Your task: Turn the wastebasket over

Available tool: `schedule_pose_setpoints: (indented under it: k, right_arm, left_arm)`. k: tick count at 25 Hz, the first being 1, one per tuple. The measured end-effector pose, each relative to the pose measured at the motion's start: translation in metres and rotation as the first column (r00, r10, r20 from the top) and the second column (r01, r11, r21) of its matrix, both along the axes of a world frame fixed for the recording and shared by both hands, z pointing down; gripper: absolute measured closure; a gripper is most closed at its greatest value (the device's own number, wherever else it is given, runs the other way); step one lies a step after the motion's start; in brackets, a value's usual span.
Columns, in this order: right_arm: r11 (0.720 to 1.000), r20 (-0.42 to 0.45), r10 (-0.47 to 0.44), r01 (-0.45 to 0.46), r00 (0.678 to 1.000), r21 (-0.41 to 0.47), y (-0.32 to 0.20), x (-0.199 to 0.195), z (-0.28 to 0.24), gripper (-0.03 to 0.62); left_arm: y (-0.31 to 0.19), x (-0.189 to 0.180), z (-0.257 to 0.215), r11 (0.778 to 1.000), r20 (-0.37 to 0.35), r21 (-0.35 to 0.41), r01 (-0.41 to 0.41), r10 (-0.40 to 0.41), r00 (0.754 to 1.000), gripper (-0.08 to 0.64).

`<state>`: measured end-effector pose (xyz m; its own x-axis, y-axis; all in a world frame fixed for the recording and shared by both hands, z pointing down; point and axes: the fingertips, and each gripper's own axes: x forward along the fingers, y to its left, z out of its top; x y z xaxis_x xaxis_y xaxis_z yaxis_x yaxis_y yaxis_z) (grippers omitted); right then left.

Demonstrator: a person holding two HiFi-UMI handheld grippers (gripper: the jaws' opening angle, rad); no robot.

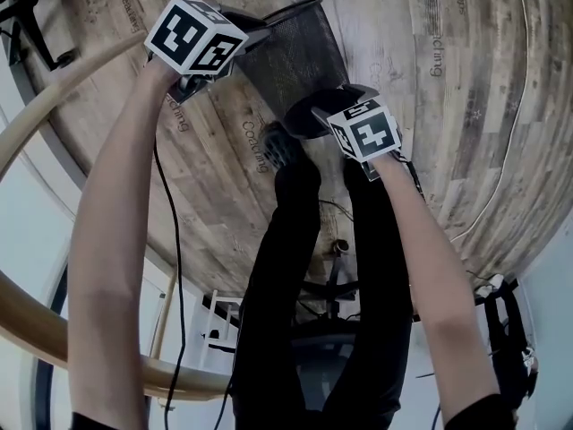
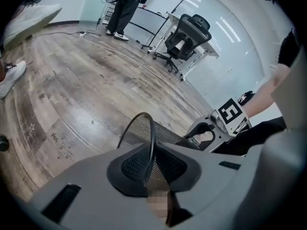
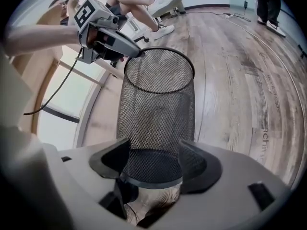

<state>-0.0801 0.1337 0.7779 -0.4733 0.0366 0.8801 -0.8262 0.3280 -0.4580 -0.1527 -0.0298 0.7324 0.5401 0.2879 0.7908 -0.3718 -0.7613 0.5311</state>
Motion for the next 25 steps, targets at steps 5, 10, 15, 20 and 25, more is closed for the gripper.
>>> schedule_pose_setpoints:
  k: [5, 10, 15, 20, 25]
  right_arm:
    - [0.999, 0.003, -0.045, 0.045, 0.999, 0.018, 0.001, -0.003, -0.001, 0.267]
    - [0.995, -0.013, -0.089, 0.089, 0.996, 0.052, 0.004, -0.001, -0.004, 0.275]
    - [0.992, -0.013, -0.118, 0.118, 0.993, 0.033, 0.010, 0.003, -0.009, 0.305]
    - [0.992, -0.022, -0.120, 0.121, 0.992, 0.030, 0.008, 0.010, -0.011, 0.311]
    - [0.994, -0.055, -0.071, 0.075, 0.996, 0.075, -0.019, 0.014, -0.016, 0.322]
  left_arm:
    - [0.004, -0.001, 0.000, 0.998, 0.004, -0.027, -0.055, 0.055, 0.998, 0.503]
    - [0.011, 0.001, -0.001, 0.991, 0.032, -0.061, -0.116, 0.118, 0.993, 0.517]
    - [0.019, 0.008, -0.011, 0.992, 0.020, -0.058, -0.114, 0.116, 0.993, 0.518]
    - [0.017, 0.026, -0.030, 0.988, -0.004, -0.052, -0.143, 0.143, 0.990, 0.520]
    - [0.001, 0.040, -0.062, 0.984, -0.047, -0.018, -0.177, 0.176, 0.983, 0.520]
